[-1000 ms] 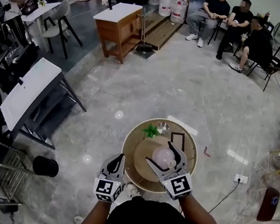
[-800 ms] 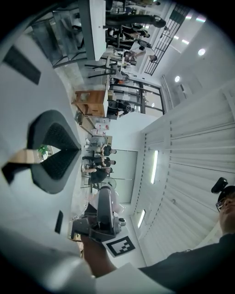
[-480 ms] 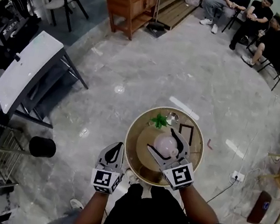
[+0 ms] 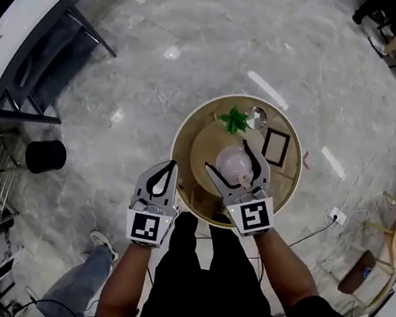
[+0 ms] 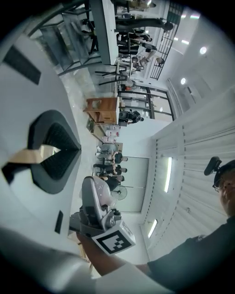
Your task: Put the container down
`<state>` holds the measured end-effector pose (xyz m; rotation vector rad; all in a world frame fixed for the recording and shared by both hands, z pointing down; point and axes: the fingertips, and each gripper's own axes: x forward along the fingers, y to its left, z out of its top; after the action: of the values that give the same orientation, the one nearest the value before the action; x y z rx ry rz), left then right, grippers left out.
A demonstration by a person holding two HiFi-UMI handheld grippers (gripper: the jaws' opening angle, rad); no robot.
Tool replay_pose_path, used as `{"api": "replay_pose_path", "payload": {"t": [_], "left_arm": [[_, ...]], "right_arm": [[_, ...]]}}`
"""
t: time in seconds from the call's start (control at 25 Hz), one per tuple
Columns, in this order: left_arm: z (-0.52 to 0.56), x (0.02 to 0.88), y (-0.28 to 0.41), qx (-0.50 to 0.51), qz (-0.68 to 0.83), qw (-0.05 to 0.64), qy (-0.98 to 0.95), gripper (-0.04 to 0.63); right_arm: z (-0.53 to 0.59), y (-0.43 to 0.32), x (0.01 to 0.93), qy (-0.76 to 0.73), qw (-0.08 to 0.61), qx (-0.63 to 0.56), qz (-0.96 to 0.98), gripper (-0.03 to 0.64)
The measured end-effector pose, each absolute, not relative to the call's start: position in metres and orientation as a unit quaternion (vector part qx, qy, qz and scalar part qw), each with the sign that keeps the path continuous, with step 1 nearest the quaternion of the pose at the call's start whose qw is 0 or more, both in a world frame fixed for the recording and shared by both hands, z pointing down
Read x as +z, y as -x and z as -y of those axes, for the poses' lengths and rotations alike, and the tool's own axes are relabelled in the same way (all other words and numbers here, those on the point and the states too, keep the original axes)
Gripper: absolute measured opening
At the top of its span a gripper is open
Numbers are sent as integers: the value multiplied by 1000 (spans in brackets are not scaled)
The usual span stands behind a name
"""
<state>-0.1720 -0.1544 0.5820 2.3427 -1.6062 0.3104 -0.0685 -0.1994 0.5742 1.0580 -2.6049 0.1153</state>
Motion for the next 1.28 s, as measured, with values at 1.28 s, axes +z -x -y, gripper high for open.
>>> {"api": "replay_pose_path", "payload": {"t": [1.28], "left_arm": [[189,791,133,154,515,195,-820,-5]], "right_arm": [[208,53,955,-323,360,142,863,410]]}}
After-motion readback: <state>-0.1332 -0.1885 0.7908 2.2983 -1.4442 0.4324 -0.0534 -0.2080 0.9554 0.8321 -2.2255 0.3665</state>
